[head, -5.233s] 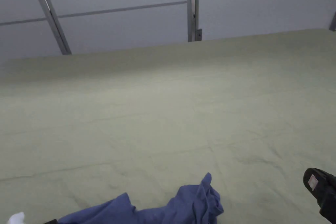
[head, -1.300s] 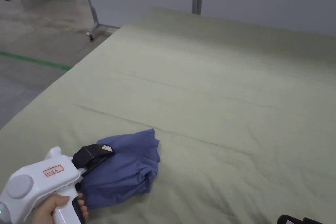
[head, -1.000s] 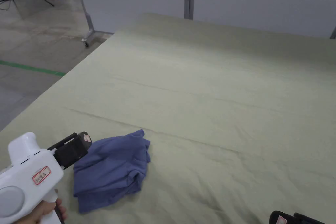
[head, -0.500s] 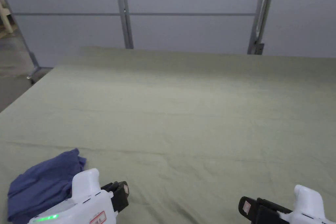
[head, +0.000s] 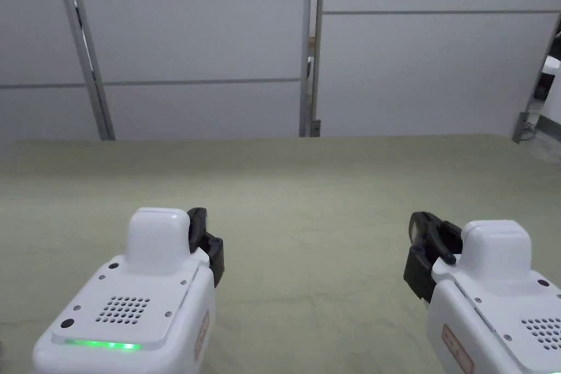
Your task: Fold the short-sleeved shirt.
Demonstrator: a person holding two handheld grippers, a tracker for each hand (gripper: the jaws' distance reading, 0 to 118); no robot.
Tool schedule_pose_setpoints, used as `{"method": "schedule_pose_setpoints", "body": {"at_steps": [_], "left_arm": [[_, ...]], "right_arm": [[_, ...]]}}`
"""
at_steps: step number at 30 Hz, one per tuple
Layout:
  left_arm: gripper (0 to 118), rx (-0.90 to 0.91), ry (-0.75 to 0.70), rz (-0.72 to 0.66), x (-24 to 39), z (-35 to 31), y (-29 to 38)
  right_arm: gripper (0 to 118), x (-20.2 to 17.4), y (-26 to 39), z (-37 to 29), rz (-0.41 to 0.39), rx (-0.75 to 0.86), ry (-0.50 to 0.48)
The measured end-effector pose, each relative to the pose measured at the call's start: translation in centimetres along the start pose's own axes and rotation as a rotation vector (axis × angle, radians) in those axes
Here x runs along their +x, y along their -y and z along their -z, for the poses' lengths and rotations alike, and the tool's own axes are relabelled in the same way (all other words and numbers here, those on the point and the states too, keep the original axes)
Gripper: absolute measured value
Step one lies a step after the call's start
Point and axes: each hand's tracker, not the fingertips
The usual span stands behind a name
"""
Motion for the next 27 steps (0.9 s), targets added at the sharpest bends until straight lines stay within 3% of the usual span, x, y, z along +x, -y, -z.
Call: {"method": "schedule_pose_setpoints", "body": {"at_steps": [6, 27], "left_arm": [[2, 0.150, -0.077, -0.011, 0.3, -2.1, -2.1], [2, 0.167, -0.128, 0.047, -1.8, -2.9, -2.7]], "right_arm": [[6, -0.9, -2.4, -0.5, -0.067, 0.151, 0.078], [6, -4.5, -2.3, -0.6, -0.102, 0.153, 0.002]]}}
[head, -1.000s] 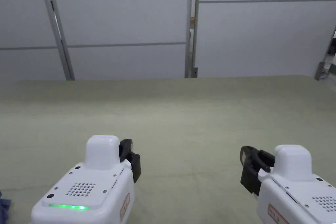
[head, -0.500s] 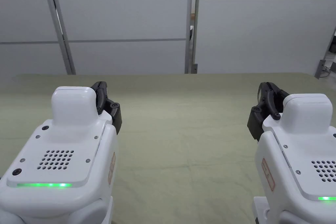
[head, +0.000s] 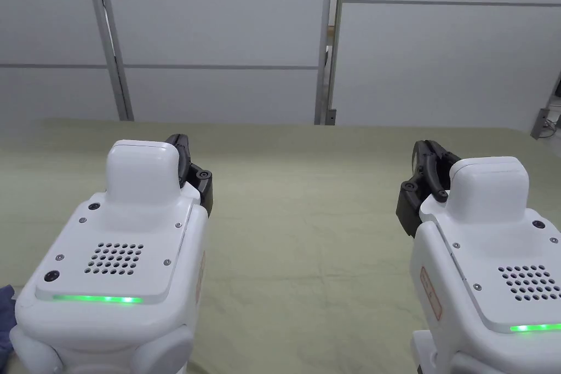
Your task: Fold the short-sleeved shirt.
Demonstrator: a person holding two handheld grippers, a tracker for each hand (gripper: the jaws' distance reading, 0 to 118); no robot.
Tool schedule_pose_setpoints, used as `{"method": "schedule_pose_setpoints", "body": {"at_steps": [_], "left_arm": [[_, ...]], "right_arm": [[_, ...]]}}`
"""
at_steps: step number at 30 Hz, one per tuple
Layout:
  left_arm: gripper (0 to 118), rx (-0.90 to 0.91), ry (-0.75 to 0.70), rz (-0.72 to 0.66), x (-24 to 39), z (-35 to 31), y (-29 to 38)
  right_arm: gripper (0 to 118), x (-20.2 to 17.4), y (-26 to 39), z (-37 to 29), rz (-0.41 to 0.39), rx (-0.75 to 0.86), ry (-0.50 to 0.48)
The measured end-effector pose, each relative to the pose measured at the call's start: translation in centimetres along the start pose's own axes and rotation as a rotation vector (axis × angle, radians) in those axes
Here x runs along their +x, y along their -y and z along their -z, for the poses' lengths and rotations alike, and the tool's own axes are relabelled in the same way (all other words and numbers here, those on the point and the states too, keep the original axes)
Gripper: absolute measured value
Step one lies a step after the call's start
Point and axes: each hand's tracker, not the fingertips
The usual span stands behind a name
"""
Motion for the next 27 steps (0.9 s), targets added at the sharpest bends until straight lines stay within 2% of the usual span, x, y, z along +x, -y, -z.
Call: {"method": "schedule_pose_setpoints", "body": {"at_steps": [27], "left_arm": [[2, -0.020, 0.012, -0.016, -0.6, -0.7, 0.4]], "right_arm": [[6, -1.5, 0.0, -0.4, -0.016, -0.015, -0.042]]}}
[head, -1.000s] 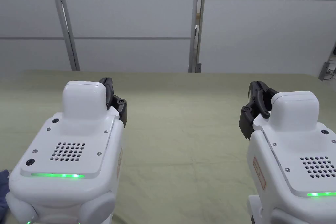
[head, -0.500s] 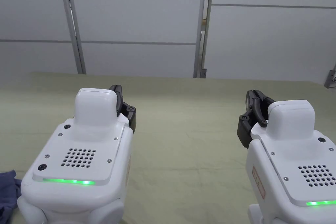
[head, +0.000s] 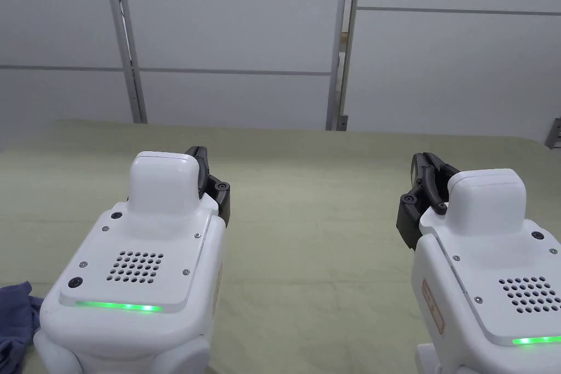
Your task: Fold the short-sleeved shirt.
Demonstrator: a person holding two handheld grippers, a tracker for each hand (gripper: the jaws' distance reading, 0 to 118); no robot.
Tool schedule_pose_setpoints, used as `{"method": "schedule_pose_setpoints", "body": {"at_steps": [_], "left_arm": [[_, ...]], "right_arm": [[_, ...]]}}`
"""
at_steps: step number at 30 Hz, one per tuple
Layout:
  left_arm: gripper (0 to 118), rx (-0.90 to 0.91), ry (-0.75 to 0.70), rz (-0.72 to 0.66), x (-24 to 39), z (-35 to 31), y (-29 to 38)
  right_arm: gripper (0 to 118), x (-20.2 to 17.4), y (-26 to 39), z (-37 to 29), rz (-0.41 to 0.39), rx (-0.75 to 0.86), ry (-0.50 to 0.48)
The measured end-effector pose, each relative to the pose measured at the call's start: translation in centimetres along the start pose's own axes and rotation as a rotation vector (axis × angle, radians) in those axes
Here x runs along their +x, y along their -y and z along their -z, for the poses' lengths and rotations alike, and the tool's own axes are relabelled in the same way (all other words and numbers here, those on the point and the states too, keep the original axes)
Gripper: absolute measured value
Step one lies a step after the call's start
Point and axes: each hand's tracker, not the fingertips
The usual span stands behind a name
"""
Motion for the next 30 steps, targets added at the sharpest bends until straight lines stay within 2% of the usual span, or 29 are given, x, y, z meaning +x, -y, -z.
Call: {"method": "schedule_pose_setpoints", "body": {"at_steps": [15, 16, 17, 18, 19, 20, 21, 23, 30], "left_arm": [[2, 0.009, -0.004, -0.013, -0.1, 0.0, 0.2], [5, 0.010, -0.005, -0.016, -0.1, 0.0, 0.2], [18, 0.008, -0.007, -0.018, -0.2, 0.0, 0.1], [35, 0.005, -0.001, -0.023, -0.3, 0.0, 0.1], [77, 0.003, 0.005, -0.032, -0.4, 0.1, 0.2], [110, 0.000, 0.010, -0.043, -0.6, 0.2, 0.3], [118, -0.014, 0.011, -0.050, -0.7, 0.4, 0.3], [118, 0.023, 0.029, -0.058, -0.8, -0.1, 1.0], [118, 0.028, -0.003, -0.072, -1.0, -0.3, 0.5]], "right_arm": [[6, -0.2, 0.0, -0.1, 0.015, 0.001, 0.006], [9, -0.1, 0.0, -0.1, 0.024, 0.000, 0.002], [17, -0.1, 0.0, -0.2, 0.030, 0.003, 0.005], [33, 0.0, 0.0, -0.2, 0.037, 0.009, 0.010], [67, 0.0, 0.0, -0.2, 0.040, 0.011, 0.013], [97, 0.1, 0.0, -0.2, 0.046, 0.008, 0.014], [118, 0.2, 0.0, -0.1, 0.054, 0.007, 0.015], [118, 0.3, -0.4, -0.5, 0.062, 0.064, 0.006], [118, -0.1, -0.7, -0.5, 0.047, 0.034, 0.007]]}}
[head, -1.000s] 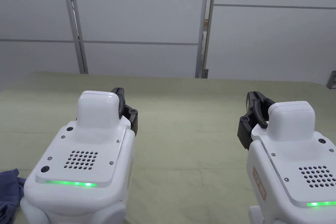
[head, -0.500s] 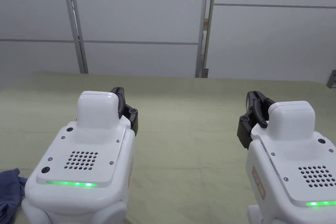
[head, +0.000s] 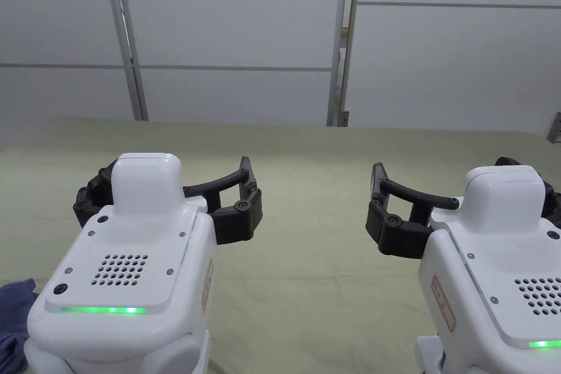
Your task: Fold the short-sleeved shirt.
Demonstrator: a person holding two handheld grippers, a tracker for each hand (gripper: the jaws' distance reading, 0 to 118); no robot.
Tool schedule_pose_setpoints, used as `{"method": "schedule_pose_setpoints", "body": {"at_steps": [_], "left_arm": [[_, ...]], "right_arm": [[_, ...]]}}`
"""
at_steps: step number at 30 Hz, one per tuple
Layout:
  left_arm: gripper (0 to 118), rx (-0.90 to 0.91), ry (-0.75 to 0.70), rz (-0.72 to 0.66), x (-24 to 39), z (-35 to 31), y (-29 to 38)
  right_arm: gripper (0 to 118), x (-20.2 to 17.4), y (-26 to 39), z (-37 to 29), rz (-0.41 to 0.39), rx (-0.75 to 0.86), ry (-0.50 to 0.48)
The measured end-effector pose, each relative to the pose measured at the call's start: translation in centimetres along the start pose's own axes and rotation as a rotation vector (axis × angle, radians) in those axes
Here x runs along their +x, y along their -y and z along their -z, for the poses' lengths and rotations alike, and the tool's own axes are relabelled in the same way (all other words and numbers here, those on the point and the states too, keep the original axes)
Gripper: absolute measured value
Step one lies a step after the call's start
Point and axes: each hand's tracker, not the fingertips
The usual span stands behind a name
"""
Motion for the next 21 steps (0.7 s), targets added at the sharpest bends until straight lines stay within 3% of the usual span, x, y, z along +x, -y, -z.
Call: {"method": "schedule_pose_setpoints", "body": {"at_steps": [21], "left_arm": [[118, -0.021, 0.001, 0.014, 0.58, 0.00, 0.69]], "right_arm": [[118, 0.72, 0.94, -0.51, 0.011, -0.036, 0.011]]}}
